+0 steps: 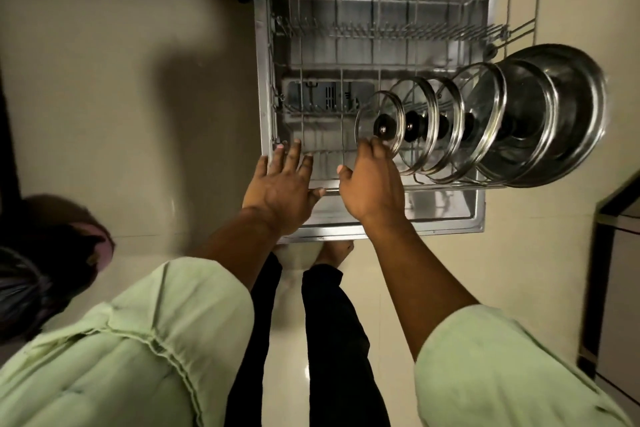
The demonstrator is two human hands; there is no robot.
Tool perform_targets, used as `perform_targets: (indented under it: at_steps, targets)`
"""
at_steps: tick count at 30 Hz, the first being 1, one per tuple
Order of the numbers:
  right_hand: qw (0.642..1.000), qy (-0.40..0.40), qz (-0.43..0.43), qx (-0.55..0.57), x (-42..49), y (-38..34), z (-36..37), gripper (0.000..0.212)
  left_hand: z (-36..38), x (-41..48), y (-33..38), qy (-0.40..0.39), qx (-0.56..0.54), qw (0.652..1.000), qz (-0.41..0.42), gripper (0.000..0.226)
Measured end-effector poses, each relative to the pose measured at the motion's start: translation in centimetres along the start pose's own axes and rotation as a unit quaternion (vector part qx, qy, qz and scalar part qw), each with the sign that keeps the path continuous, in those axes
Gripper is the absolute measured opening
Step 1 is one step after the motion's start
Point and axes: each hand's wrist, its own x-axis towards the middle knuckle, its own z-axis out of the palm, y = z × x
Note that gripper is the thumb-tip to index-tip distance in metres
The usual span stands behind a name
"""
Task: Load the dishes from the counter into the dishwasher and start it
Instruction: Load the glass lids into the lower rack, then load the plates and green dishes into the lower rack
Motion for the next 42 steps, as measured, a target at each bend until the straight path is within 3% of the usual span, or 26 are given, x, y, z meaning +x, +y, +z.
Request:
perform_targets:
  at_steps: [8,20,31,42]
  targets:
    - [0.998,0.002,-0.058,0.008,-6.3,-6.4,-5.1,0.068,-4.5,-10.4,-1.1,0.047,-0.008,0.998,-0.05,0.068]
    - [0.96,0.11,-0.251,-0.049,-15.1,-15.3,-19.0,0.071,-15.7,-24.6,-2.9,0.197,-0.012,0.967,-0.163,0.068]
    - [0.859,0.281,-0.426,-0.043,-22.4,-25.7,-34.4,0.071,-28.1,-38.5,-5.1,0.401,-0.009,0.883,-0.246,0.068]
    - [0.796,0.324,-0.507,-0.068,-27.8,-35.3,-41.0,0.074,-34.4,-47.8,-12.0,0.491,-0.004,0.808,-0.325,0.068]
